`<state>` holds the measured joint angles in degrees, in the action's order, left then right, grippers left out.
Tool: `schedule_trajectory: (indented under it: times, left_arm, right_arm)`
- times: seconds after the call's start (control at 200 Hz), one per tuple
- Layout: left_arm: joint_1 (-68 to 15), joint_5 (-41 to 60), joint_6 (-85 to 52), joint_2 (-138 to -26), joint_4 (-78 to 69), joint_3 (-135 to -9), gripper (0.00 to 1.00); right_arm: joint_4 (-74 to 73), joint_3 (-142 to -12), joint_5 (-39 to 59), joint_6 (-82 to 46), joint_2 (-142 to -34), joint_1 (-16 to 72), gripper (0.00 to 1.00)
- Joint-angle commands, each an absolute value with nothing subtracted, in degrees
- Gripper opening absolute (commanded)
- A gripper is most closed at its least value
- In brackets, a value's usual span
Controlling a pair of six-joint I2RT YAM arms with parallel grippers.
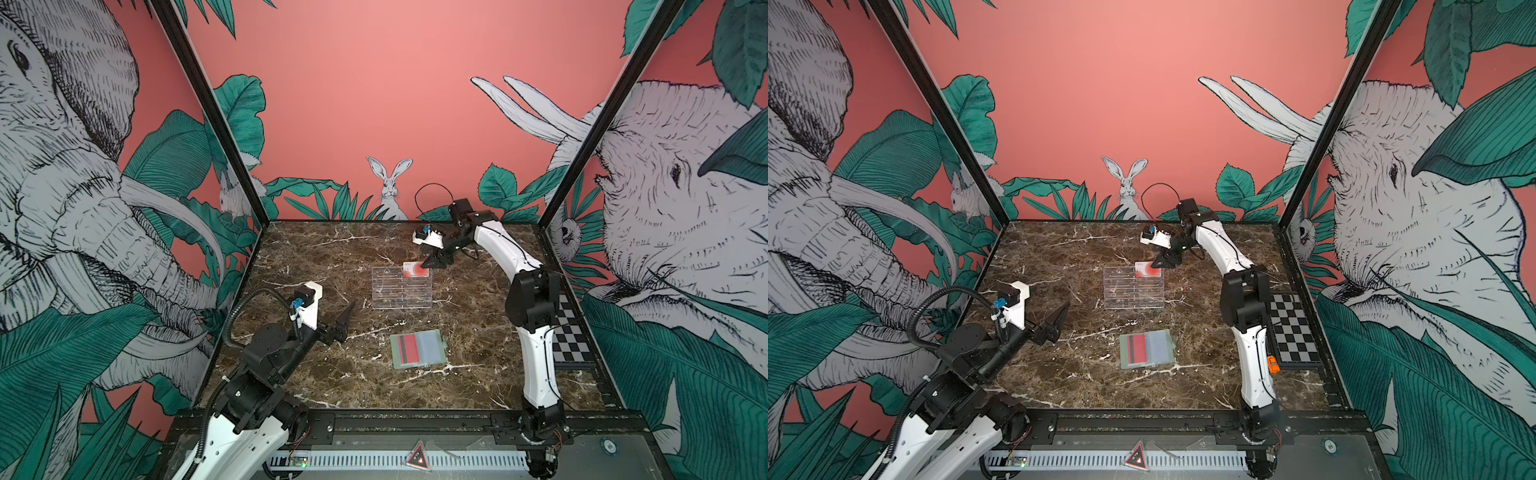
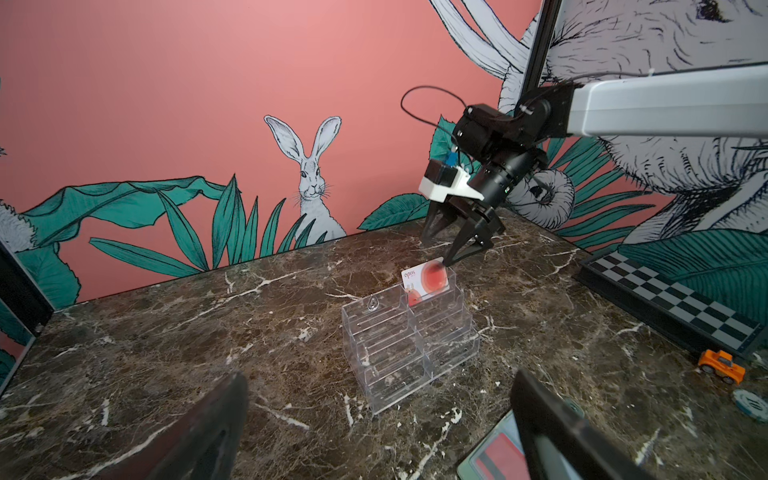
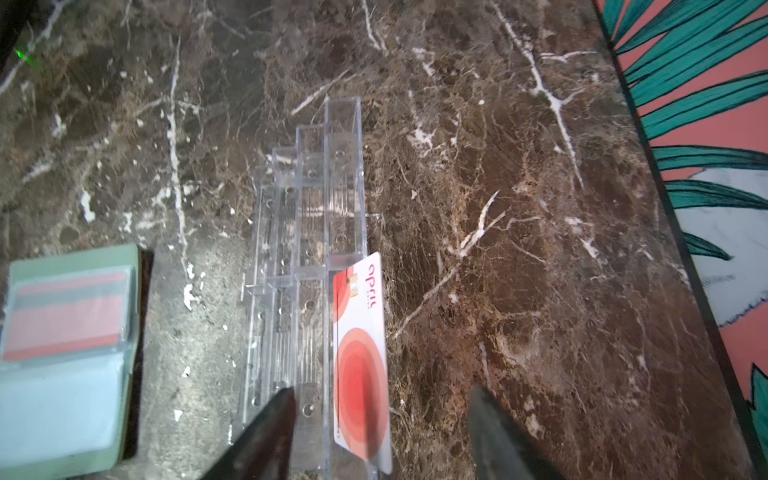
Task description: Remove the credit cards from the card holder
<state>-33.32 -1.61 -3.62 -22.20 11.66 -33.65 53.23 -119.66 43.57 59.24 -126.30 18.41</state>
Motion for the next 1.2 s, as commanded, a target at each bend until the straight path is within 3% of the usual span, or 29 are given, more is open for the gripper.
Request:
schedule_trajectory:
  times: [0.0,0.015,0.035,0.05,0.345,0.625,0.75,1.195]
  left_arm:
    - [-33.2,1.7,-4.8,-23.8,10.5,-33.7,0.99]
    - [-33.2,1.7,-4.8,-24.0,10.6,-33.8,0.99]
    - [-33.2,2.1,-4.9,-24.2,10.6,-33.8,0.99]
    - [-33.2,2.1,-5.0,-24.4,10.6,-33.8,0.99]
    - [-33.2,6.8,-13.1,-26.2,6.5,-31.1,0.99]
    - [-33.2,11.0,-26.4,-30.0,4.4,-28.4,0.99]
    - [-33.2,11.9,-29.1,-31.3,6.2,-28.7,0.99]
    - [-33.2,11.7,-40.3,-35.1,4.2,-24.2,0.99]
  right_arm:
    - [45.5,-115.5,45.3,56.0,-118.7,17.7,0.85]
    - [44.7,-114.6,45.5,55.8,-117.9,17.5,0.86]
    - [43.5,-113.3,45.5,55.6,-116.7,17.4,0.96]
    - [42.6,-112.5,45.7,55.4,-115.8,17.3,0.98]
    - [13.3,-86.5,38.0,41.6,-94.5,16.3,0.98]
    - [-24.0,-57.2,23.7,6.6,-71.2,15.8,0.98]
    - [-22.5,-52.0,14.3,-6.4,-63.8,15.6,0.98]
    - [-11.4,-40.9,11.8,-21.6,-44.8,11.6,0.98]
